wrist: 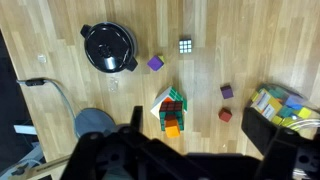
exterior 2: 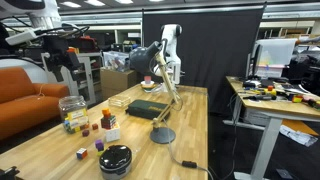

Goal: Place the purple block on the small Rubik's cube

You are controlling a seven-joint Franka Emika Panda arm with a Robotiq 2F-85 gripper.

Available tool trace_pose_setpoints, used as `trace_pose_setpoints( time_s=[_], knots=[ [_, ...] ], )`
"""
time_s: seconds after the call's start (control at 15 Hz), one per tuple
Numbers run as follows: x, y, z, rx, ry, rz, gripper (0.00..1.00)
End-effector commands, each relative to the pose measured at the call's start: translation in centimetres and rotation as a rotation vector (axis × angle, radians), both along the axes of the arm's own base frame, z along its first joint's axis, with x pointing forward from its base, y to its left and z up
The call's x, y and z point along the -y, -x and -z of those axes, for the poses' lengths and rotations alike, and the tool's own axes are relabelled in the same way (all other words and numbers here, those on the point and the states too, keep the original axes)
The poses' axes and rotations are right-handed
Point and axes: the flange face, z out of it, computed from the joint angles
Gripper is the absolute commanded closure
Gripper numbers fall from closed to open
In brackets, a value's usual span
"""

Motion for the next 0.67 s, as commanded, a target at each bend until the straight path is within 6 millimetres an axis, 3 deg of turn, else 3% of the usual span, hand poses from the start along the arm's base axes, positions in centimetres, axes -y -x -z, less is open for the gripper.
trace_pose_setpoints(
  time_s=[0.0, 0.2, 0.6],
  knots=[
    [0.0, 0.0, 0.0, -0.001, 0.000, 0.000, 0.00],
    [-0.7, -1.0, 1.2, -0.007, -0.061, 0.056, 0.00],
    [-1.9, -2.6, 6.9, -0.070, -0.180, 0.200, 0.00]
  ],
)
